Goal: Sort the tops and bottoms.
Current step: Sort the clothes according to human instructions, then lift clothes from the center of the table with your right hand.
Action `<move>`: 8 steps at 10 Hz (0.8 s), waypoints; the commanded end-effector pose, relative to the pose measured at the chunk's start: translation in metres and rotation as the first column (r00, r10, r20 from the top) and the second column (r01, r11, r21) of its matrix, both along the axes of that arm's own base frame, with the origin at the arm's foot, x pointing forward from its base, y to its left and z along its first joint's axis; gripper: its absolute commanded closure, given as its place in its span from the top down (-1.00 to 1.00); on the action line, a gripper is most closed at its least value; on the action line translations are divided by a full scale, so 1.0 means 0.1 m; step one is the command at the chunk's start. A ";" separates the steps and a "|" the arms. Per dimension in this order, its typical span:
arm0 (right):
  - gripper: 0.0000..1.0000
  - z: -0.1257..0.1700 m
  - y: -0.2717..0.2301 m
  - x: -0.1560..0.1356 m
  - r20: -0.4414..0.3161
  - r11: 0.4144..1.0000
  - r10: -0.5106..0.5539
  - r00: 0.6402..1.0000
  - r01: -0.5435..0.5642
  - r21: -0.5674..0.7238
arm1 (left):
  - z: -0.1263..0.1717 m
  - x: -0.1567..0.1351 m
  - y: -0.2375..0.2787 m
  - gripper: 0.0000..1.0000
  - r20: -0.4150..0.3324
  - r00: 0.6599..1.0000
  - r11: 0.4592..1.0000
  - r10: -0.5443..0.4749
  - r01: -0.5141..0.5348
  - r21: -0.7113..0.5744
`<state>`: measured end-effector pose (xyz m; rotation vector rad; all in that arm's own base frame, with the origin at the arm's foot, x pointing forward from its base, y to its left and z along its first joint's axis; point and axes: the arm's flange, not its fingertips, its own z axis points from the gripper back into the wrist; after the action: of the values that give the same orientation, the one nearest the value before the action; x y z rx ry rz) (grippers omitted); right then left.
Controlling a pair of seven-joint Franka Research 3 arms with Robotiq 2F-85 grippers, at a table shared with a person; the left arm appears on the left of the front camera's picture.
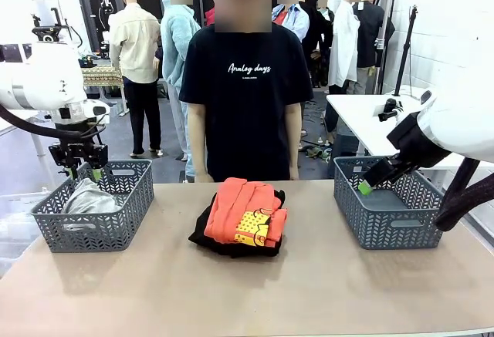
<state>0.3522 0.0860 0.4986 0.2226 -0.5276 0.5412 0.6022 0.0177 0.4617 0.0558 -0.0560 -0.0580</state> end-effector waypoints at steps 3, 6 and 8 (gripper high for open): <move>1.00 -0.04 0.00 -0.02 -0.010 1.000 0.010 1.000 -0.010 0.018 | 0.11 -0.14 -0.07 0.96 0.047 0.999 0.999 -0.005 0.007 -0.034; 1.00 -0.04 0.00 -0.02 -0.010 1.000 0.010 1.000 -0.010 0.018 | 0.11 -0.05 -0.06 0.96 0.026 1.000 1.000 -0.004 0.004 -0.012; 1.00 -0.04 0.00 -0.02 -0.010 1.000 0.010 1.000 -0.010 0.018 | 0.11 -0.05 -0.06 0.96 0.026 1.000 1.000 -0.004 0.004 -0.012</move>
<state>0.3522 0.0860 0.4986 0.2226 -0.5276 0.5412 0.5964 0.0102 0.4720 0.0372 -0.0789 -0.0603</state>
